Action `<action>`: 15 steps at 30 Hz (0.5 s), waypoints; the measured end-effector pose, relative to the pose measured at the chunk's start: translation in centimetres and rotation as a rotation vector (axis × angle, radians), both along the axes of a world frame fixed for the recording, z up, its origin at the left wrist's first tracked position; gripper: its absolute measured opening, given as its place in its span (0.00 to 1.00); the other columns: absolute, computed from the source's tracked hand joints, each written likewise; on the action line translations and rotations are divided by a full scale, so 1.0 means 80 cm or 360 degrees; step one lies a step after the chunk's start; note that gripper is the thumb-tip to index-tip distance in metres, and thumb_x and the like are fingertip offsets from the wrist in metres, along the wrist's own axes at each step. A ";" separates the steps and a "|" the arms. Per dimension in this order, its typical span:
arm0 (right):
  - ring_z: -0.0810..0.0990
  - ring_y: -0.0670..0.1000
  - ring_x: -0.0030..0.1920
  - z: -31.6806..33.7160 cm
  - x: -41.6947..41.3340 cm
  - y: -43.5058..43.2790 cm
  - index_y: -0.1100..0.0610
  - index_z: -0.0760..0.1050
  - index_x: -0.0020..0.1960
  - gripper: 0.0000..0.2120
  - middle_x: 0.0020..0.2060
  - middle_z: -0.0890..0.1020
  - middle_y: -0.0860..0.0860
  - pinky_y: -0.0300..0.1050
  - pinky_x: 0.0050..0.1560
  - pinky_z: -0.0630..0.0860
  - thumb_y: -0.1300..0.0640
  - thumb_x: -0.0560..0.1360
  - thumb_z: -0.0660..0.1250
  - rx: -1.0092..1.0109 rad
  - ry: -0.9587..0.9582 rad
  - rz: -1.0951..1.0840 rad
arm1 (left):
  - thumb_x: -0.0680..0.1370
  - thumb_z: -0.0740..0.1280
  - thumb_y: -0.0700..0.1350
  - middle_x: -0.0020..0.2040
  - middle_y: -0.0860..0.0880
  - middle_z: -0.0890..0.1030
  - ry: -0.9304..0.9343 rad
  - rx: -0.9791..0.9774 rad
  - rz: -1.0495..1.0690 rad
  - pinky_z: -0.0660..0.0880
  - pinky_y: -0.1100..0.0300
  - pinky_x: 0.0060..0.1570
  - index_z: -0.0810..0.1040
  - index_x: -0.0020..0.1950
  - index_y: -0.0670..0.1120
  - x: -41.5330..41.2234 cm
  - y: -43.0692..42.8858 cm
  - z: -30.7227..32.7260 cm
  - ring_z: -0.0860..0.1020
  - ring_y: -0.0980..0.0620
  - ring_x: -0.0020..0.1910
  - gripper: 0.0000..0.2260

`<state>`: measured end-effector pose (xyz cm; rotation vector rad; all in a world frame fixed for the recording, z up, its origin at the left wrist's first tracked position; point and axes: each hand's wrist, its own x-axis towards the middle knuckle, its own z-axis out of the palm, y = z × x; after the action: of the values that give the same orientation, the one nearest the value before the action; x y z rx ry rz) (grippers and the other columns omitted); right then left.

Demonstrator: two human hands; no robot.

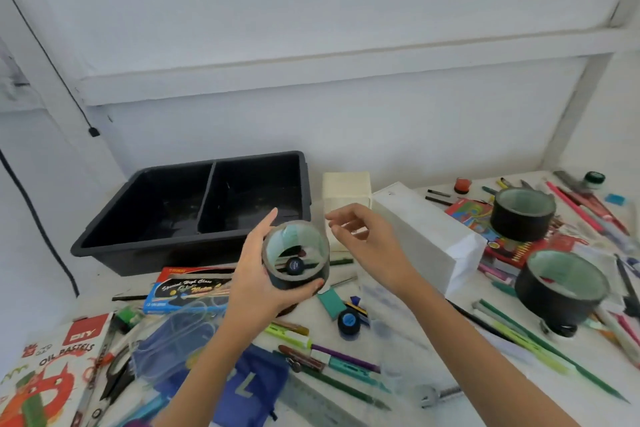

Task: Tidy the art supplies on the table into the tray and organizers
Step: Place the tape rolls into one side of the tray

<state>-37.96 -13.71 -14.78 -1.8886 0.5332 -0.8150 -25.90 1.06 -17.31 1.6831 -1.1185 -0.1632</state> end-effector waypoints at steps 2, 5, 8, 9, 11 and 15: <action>0.77 0.40 0.42 0.006 -0.024 -0.011 0.52 0.78 0.49 0.07 0.44 0.81 0.43 0.28 0.42 0.72 0.62 0.76 0.66 0.0004 -0.0081 -0.0084 | 0.57 0.82 0.53 0.61 0.59 0.72 0.0050 -0.0081 0.0011 0.71 0.65 0.59 0.61 0.73 0.55 -0.024 -0.019 0.011 0.72 0.58 0.62 0.49; 0.77 0.39 0.41 0.010 -0.067 -0.028 0.50 0.77 0.48 0.08 0.44 0.81 0.42 0.27 0.41 0.71 0.63 0.76 0.66 0.0004 -0.0176 -0.0264 | 0.58 0.80 0.51 0.60 0.63 0.71 0.0123 -0.0179 0.0021 0.70 0.73 0.56 0.65 0.69 0.56 -0.068 -0.052 0.024 0.71 0.63 0.61 0.43; 0.77 0.40 0.43 0.009 -0.118 -0.047 0.48 0.76 0.48 0.09 0.46 0.81 0.43 0.29 0.43 0.71 0.62 0.75 0.66 -0.0096 -0.0187 -0.0494 | 0.59 0.82 0.47 0.58 0.63 0.74 0.0184 -0.0240 -0.0058 0.73 0.67 0.56 0.70 0.63 0.58 -0.110 -0.085 0.026 0.72 0.62 0.60 0.36; 0.77 0.40 0.44 0.007 -0.135 -0.053 0.48 0.75 0.48 0.09 0.47 0.80 0.44 0.30 0.45 0.72 0.62 0.75 0.67 -0.0123 -0.0181 -0.0572 | 0.58 0.82 0.47 0.58 0.62 0.74 0.0242 -0.0239 -0.0078 0.74 0.63 0.57 0.70 0.63 0.56 -0.124 -0.096 0.025 0.73 0.61 0.60 0.37; 0.77 0.43 0.47 0.000 -0.170 -0.070 0.47 0.75 0.49 0.09 0.48 0.79 0.44 0.35 0.49 0.73 0.61 0.75 0.67 -0.0185 -0.0123 -0.0739 | 0.57 0.83 0.48 0.60 0.58 0.75 0.0349 -0.0227 -0.0122 0.74 0.56 0.59 0.70 0.64 0.53 -0.150 -0.117 0.019 0.73 0.60 0.60 0.39; 0.73 0.51 0.55 -0.025 -0.233 -0.101 0.52 0.76 0.54 0.11 0.50 0.78 0.47 0.46 0.56 0.70 0.53 0.72 0.70 -0.0560 0.0363 -0.1181 | 0.58 0.82 0.45 0.61 0.57 0.74 0.0403 -0.0186 -0.0240 0.74 0.54 0.61 0.70 0.65 0.51 -0.198 -0.149 0.015 0.73 0.59 0.60 0.39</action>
<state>-56.58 -21.77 -16.77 -2.1308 1.3547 -1.2299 -41.71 -10.89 -16.10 1.4303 -1.0423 -0.3884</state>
